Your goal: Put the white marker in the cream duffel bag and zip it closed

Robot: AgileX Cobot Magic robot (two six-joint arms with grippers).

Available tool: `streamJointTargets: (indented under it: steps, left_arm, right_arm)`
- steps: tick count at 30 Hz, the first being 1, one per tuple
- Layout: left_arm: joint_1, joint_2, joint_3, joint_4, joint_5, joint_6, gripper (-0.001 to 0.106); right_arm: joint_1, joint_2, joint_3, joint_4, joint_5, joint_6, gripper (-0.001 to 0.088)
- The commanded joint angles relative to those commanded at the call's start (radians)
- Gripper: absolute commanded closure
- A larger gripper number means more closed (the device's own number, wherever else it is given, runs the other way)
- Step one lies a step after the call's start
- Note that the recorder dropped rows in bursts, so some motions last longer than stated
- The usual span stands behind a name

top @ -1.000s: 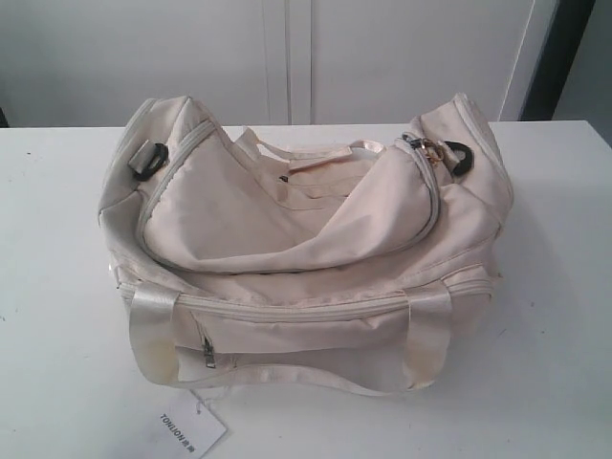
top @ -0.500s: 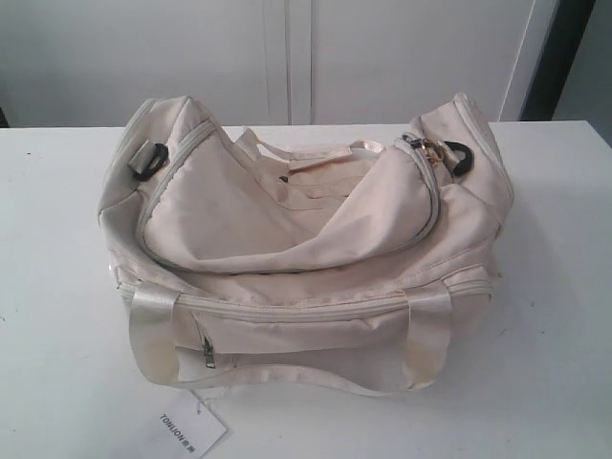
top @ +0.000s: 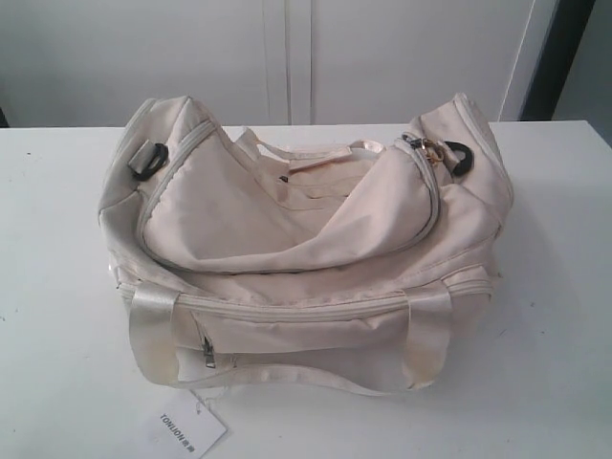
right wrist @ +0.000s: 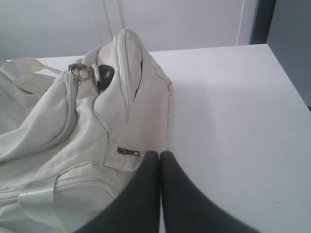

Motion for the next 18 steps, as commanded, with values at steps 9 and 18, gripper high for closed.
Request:
streamJointTargets:
  steps: [9, 18]
  left_arm:
    - [0.037, 0.0, 0.0, 0.0, 0.004, 0.003, 0.105]
    - [0.037, 0.0, 0.0, -0.05, 0.002, 0.092, 0.105]
  right_arm:
    - [0.0, 0.0, 0.0, 0.0, -0.001, 0.0, 0.0868]
    - [0.0, 0.0, 0.0, 0.0, -0.001, 0.0, 0.0868]
